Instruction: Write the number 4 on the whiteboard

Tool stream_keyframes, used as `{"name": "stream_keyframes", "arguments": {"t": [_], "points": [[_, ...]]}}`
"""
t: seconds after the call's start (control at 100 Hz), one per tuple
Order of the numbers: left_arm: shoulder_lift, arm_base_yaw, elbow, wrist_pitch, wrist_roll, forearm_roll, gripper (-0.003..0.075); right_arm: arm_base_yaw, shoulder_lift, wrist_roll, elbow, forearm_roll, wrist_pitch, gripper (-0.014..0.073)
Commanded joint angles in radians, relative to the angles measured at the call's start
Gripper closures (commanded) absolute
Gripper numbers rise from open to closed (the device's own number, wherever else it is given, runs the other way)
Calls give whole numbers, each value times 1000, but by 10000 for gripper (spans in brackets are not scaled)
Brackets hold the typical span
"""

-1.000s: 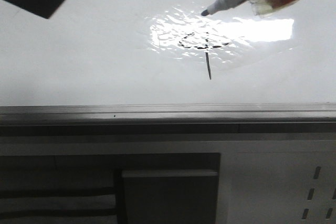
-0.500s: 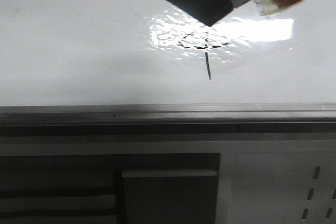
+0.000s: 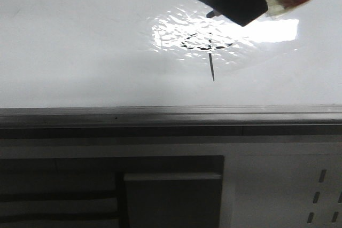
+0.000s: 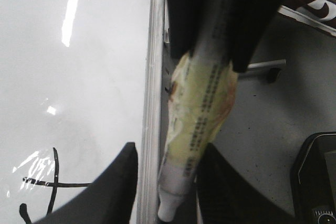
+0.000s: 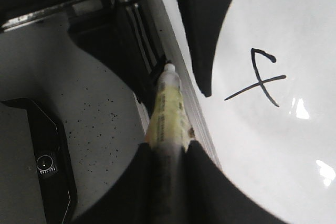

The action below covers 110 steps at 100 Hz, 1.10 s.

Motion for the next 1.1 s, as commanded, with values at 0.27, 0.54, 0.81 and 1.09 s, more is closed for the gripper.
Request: {"name": "stream_keyframes", "arguments": {"t": [0.27, 0.54, 0.81, 1.09], "points": [[-29, -8, -35, -62, 0, -31, 682, -2, -4, -9, -27, 29, -42, 506], [-39, 15, -35, -37, -13, -16, 741, -2, -38, 78, -44, -51, -35, 266], [-152, 181, -31, 99, -491, 163, 741, -2, -171, 411, -56, -328, -22, 266], [-418, 400, 214, 106, -919, 447, 741, -2, -193, 423, -54, -328, -25, 266]]}}
